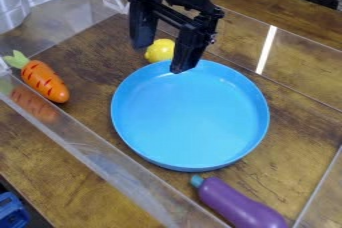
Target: Move the carrot to the left side
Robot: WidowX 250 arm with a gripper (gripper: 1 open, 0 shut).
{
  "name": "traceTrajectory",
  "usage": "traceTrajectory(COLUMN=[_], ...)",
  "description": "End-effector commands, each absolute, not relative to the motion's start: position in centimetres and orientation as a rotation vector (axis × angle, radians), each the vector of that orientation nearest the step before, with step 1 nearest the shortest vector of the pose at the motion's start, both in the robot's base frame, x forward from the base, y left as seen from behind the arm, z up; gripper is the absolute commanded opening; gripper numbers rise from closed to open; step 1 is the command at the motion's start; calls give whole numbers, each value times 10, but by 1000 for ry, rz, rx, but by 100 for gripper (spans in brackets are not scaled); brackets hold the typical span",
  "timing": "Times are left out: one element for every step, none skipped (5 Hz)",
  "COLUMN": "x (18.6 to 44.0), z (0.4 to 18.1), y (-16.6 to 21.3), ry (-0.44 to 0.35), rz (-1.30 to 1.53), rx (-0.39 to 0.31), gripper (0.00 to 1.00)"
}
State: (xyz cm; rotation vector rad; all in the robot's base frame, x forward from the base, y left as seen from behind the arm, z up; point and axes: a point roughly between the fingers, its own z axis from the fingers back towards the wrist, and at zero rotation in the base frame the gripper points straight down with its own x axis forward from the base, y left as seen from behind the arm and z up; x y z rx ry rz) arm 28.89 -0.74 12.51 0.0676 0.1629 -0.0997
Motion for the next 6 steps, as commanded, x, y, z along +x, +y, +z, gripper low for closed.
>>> traceTrajectory(x=[291,291,291,292,292,292], z=[135,138,139,140,141,142], y=[-2,0,1,1,1,1], ry=[125,120,115,111,104,98], rz=[-91,-95,-96,-99,-102,-104], rx=[60,55,51,49,47,45], gripper=[100,100,100,100,100,100])
